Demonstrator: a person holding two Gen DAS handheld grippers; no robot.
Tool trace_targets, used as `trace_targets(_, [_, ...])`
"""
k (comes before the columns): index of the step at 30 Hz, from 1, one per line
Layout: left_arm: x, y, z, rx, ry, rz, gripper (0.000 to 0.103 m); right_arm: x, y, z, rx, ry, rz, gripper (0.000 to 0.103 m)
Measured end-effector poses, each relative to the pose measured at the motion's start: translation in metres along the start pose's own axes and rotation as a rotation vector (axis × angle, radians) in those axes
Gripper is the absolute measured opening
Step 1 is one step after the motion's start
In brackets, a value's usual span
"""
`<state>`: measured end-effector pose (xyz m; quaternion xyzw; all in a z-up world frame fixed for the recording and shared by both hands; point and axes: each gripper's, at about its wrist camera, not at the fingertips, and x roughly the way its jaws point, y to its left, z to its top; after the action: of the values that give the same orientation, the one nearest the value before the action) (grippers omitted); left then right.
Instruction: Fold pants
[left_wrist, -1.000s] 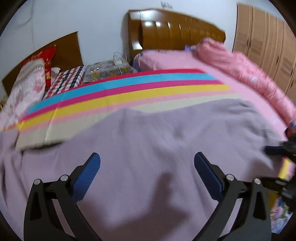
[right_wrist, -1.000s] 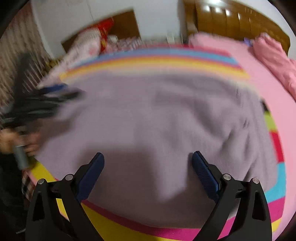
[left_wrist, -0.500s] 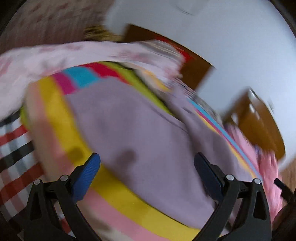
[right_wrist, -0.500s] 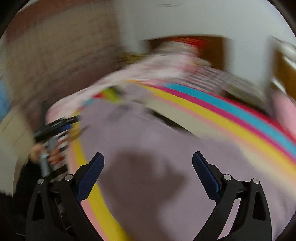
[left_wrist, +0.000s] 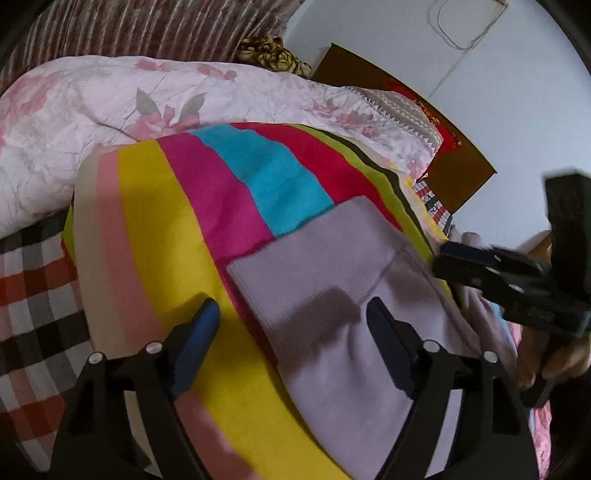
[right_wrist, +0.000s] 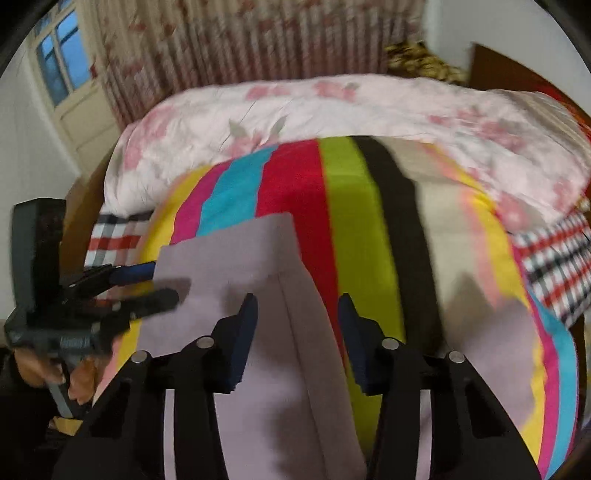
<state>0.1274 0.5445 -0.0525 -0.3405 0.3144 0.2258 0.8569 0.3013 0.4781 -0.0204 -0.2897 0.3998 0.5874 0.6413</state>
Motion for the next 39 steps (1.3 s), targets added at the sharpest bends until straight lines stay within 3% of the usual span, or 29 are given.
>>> trace_targets(2, [0.005, 0.001, 0.001, 0.027, -0.002, 0.011, 0.077, 0.015, 0.003, 0.002, -0.027, 0.041, 0.011, 0.043])
trace_targets(3, [0.007, 0.001, 0.002, 0.037, -0.004, 0.022, 0.07, 0.019, 0.005, 0.0, -0.044, 0.042, 0.015, 0.04])
trace_targets(4, [0.007, 0.001, 0.002, 0.039, -0.006, 0.04, 0.039, 0.018, 0.007, -0.003, -0.058, 0.03, 0.02, 0.033])
trace_targets(5, [0.006, 0.002, 0.003, 0.045, -0.01, 0.058, 0.025, 0.016, 0.009, -0.004, -0.064, 0.021, 0.009, 0.022])
trace_targets(6, [0.002, 0.003, 0.004, 0.041, -0.021, 0.019, 0.005, 0.009, 0.009, -0.004, -0.064, 0.001, -0.013, 0.015])
trace_targets(11, [-0.026, -0.008, 0.014, 0.082, -0.132, 0.001, 0.005, -0.017, 0.011, 0.012, -0.035, -0.103, -0.034, 0.011])
trace_targets(13, [-0.034, -0.011, 0.02, 0.083, -0.17, 0.031, 0.005, -0.01, 0.013, 0.017, -0.037, -0.093, -0.047, 0.011])
trace_targets(17, [0.001, 0.004, 0.018, 0.062, -0.07, 0.096, 0.005, 0.033, 0.012, 0.012, -0.021, -0.009, -0.074, 0.014])
trace_targets(19, [0.015, 0.009, 0.013, 0.084, -0.05, 0.112, 0.013, 0.033, 0.005, 0.013, 0.018, -0.02, -0.039, 0.018])
trace_targets(20, [0.012, 0.011, 0.012, 0.096, -0.074, 0.115, 0.018, 0.026, -0.003, 0.015, 0.064, -0.004, -0.014, 0.027])
trace_targets(21, [0.008, 0.012, 0.011, 0.099, -0.082, 0.126, 0.043, 0.019, -0.009, 0.015, 0.094, -0.001, 0.006, 0.038])
trace_targets(22, [0.002, 0.013, 0.012, 0.094, -0.098, 0.156, 0.083, 0.007, -0.015, 0.015, 0.121, -0.016, 0.027, 0.065])
trace_targets(23, [-0.009, 0.017, 0.013, 0.069, -0.135, 0.214, 0.097, -0.022, -0.027, 0.01, 0.151, -0.083, 0.038, 0.08])
trace_targets(25, [-0.031, 0.02, 0.01, 0.045, -0.197, 0.234, 0.1, -0.066, -0.049, -0.007, 0.189, -0.168, 0.0, 0.08])
trace_targets(29, [-0.074, 0.005, -0.004, 0.093, -0.257, 0.132, 0.1, -0.114, -0.115, -0.065, 0.418, -0.194, -0.029, 0.079])
trace_targets(32, [-0.08, -0.019, -0.023, 0.167, -0.205, -0.043, 0.101, -0.114, -0.16, -0.123, 0.628, -0.122, -0.005, 0.068])
trace_targets(35, [-0.062, -0.049, -0.04, 0.246, -0.11, -0.177, 0.101, -0.094, -0.164, -0.15, 0.692, -0.046, 0.044, 0.061])
trace_targets(37, [-0.043, -0.064, -0.047, 0.287, -0.04, -0.185, 0.101, -0.076, -0.163, -0.158, 0.727, -0.007, 0.099, 0.058])
trace_targets(39, [-0.02, -0.07, -0.052, 0.307, 0.04, -0.178, 0.101, -0.072, -0.163, -0.153, 0.728, -0.044, 0.136, 0.049])
